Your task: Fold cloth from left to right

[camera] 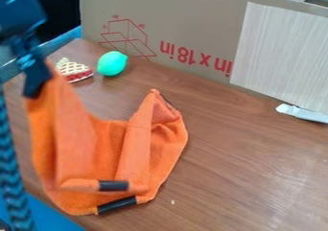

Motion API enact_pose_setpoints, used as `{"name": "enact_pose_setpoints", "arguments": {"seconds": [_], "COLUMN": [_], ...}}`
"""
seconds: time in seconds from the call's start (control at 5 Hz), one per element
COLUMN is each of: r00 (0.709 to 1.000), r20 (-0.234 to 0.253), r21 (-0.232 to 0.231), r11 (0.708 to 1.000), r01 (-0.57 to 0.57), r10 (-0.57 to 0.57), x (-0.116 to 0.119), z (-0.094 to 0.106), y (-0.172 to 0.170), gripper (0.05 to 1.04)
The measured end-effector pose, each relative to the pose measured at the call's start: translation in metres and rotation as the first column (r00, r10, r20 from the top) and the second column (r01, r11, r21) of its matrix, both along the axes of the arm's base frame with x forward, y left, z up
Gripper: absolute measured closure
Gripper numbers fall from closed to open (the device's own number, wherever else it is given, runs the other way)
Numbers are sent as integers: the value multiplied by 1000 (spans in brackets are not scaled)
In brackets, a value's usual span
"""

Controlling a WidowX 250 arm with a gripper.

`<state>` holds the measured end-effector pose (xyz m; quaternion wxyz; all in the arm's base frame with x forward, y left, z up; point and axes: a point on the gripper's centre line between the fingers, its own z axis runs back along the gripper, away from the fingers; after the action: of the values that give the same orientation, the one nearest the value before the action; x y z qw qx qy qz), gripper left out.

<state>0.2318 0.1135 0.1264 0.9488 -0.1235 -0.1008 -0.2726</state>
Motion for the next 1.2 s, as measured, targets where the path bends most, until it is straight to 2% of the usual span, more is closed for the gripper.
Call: {"name": "enact_pose_setpoints", "arguments": {"seconds": [0.2,0.4,0.6,0.8,1.0,1.2], "r00": [993,975,962,954,955,952], "r20": [-86,-161,-189,-193,-177,-163], "r21": [-5,-4,-1,-1,5,25], "r11": [996,988,980,973,970,965], "r01": [-85,-156,-200,-232,-242,-260], "r10": [84,153,197,228,239,260], "x": [35,65,86,99,109,120], "z": [-2,-15,-22,-27,-29,-42], "y": [-15,-32,-49,-68,-93,-114], "gripper": [1013,1013,1013,1013,1013,994]}}
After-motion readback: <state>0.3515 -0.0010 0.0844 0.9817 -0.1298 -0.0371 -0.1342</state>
